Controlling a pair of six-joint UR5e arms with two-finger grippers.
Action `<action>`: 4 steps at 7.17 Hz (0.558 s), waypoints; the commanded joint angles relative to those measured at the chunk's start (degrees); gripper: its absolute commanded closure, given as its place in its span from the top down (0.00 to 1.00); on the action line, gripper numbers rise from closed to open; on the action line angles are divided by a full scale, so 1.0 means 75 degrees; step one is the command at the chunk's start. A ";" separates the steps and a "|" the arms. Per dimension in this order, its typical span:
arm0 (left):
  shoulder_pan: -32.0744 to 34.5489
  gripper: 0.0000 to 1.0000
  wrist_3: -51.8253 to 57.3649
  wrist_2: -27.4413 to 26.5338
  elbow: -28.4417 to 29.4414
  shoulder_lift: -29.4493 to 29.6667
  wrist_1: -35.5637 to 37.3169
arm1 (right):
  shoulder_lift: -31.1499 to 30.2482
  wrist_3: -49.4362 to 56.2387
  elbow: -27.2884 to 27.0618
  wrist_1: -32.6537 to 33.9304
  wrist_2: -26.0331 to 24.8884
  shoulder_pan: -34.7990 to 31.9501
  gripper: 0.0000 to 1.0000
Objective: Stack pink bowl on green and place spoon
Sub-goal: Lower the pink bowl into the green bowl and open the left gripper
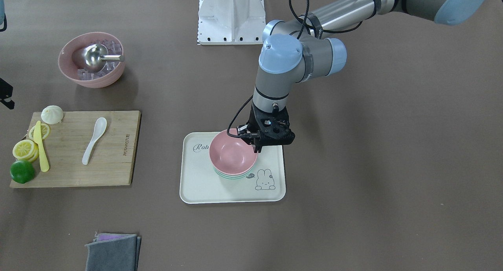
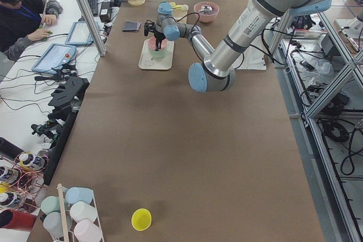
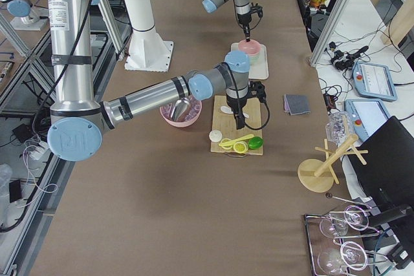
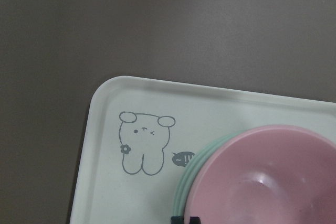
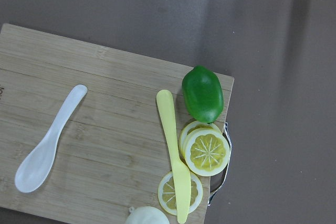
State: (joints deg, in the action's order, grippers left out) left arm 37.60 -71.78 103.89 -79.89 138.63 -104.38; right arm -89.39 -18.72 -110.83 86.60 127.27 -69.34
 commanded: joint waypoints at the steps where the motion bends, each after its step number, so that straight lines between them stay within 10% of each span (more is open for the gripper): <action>1: 0.0003 0.96 0.0043 0.0011 -0.0012 -0.0004 -0.0004 | 0.0000 0.0000 0.0000 0.0008 0.0000 0.0000 1.00; 4: 0.0550 0.98 0.1186 0.0894 -0.1072 -0.0759 0.0218 | 0.0070 -0.0070 0.0000 0.0008 0.0000 0.0000 1.00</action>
State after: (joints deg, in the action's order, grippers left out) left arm 39.26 -67.28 106.07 -83.36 136.94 -103.62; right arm -89.10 -18.84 -110.83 86.66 127.27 -69.35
